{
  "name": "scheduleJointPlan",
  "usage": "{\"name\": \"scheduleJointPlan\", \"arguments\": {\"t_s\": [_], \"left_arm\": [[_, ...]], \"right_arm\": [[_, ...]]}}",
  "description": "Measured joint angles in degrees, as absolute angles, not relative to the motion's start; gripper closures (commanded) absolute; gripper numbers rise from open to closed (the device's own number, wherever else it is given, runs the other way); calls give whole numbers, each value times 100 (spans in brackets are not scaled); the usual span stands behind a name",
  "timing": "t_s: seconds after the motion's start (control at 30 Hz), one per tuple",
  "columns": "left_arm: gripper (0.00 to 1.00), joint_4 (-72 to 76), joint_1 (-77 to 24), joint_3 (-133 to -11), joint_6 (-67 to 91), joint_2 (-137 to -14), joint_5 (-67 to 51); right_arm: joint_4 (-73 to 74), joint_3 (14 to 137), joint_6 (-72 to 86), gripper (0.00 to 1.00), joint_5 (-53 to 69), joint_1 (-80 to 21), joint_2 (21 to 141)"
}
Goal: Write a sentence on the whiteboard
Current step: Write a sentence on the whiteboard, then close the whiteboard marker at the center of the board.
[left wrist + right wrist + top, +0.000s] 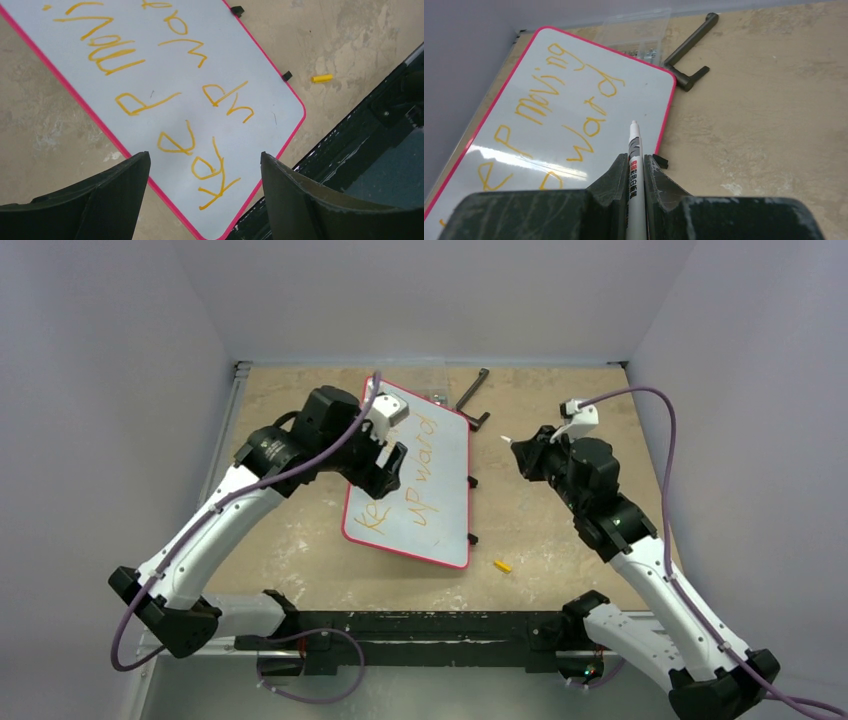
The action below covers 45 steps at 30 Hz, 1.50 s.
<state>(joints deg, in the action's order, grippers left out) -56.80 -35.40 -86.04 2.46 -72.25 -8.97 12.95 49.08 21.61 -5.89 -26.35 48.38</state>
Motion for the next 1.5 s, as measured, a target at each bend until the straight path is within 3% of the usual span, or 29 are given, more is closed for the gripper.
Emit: {"name": "scheduleJointPlan", "arguments": {"t_s": [0.3,0.73,1.2,1.37,1.5], "left_arm": [[31,-5277,-5085,-8508,-425,-8009,-591],[36,-3645,-6396,-8394,-1313,-9889,-1026],[40,-3516,-6877,-9450,-1863,-11915,-1116],[56,-3387,-6877,-9592,-1782,-12193,-1111],[57,-3380,-6879,-9802,-1699,-12510,-1111]], "right_arm": [[1981,6031,2228,100,-1874,-2635,4993],[2495,7096,2128,100,-2156,-2635,5349],[3083,7913,1898,100,-2156,-2635,5352],[3164,8036,1894,100,-2128,-2635,5363],[3236,8079,1894,100,-2086,-2635,5367]]}}
